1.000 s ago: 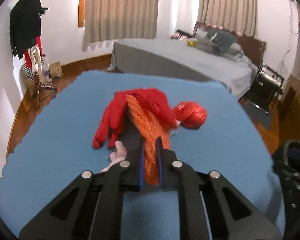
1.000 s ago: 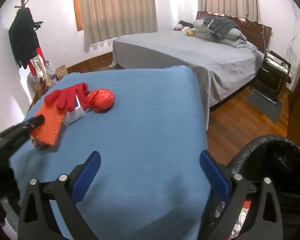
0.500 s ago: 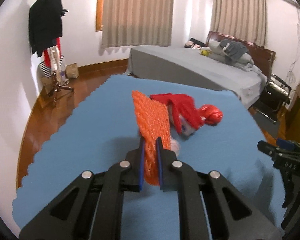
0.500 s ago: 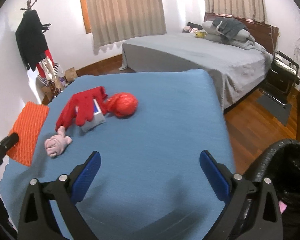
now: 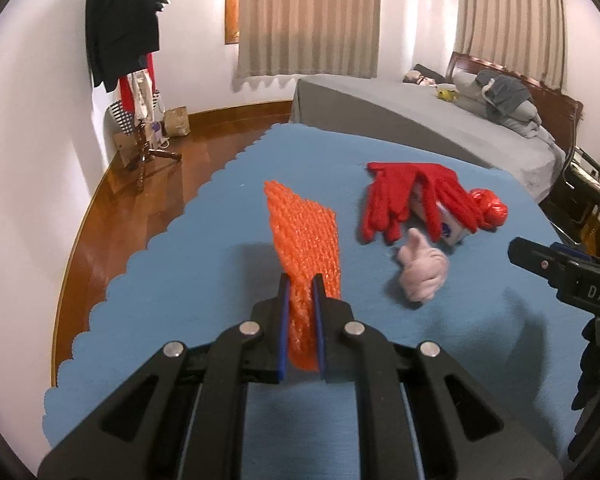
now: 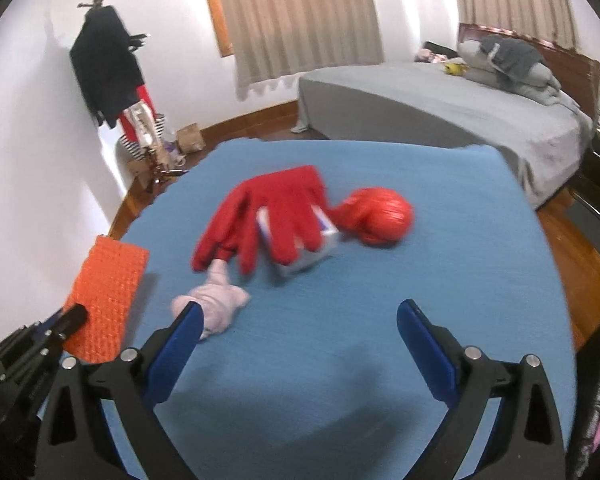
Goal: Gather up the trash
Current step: 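Grasp the pink knotted cloth with the right tool, then carry the orange scrubber and pink cloth over the bin and release both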
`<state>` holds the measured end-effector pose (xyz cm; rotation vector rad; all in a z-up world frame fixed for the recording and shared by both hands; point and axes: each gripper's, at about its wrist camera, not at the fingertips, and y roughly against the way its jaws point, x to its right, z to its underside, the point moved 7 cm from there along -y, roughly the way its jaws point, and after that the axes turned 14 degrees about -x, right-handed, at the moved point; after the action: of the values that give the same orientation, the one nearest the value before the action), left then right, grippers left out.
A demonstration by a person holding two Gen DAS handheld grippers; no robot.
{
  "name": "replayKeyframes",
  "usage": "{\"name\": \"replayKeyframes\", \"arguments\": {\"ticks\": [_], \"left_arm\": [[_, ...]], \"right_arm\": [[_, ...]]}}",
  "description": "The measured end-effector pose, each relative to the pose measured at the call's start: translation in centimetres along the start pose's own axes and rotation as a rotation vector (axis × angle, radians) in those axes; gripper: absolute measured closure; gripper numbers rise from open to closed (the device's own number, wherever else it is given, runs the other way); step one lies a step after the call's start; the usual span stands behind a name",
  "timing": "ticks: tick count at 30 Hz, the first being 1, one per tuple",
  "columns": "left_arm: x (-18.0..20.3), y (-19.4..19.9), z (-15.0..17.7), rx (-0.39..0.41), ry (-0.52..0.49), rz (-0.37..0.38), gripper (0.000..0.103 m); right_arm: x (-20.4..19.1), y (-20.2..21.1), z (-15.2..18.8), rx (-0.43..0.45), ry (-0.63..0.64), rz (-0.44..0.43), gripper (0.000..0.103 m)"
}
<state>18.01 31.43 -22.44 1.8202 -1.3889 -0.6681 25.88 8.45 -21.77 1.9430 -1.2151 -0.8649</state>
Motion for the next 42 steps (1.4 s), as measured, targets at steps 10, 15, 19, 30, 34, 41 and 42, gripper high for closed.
{"name": "replayKeyframes", "arguments": {"ticks": [10, 15, 19, 30, 34, 41, 42], "left_arm": [[-3.1, -0.1, -0.1, 0.007, 0.045, -0.014, 0.093], [-3.7, -0.4, 0.1, 0.003, 0.053, -0.015, 0.093], [-3.7, -0.5, 0.1, 0.004, 0.054, -0.013, 0.093], [-0.6, 2.1, -0.4, 0.045, 0.019, 0.022, 0.093], [2.4, 3.7, -0.7, 0.061, -0.014, 0.064, 0.093], [7.6, 6.4, -0.5, 0.084, -0.080, 0.130, 0.093], [8.4, 6.7, -0.4, 0.086, -0.090, 0.141, 0.093]], "right_arm": [[-4.9, -4.4, -0.2, -0.090, 0.071, -0.022, 0.016], [-6.0, -6.6, 0.0, -0.140, 0.093, -0.018, 0.033], [-7.7, -6.5, 0.4, -0.159, 0.154, -0.062, 0.063], [-5.3, 0.8, -0.2, -0.046, 0.145, -0.070, 0.064], [-3.2, 4.0, -0.1, -0.009, 0.118, -0.072, 0.064], [0.8, 8.1, 0.5, 0.040, 0.063, -0.051, 0.064], [1.5, 8.8, 0.7, 0.048, 0.054, -0.046, 0.064]]}}
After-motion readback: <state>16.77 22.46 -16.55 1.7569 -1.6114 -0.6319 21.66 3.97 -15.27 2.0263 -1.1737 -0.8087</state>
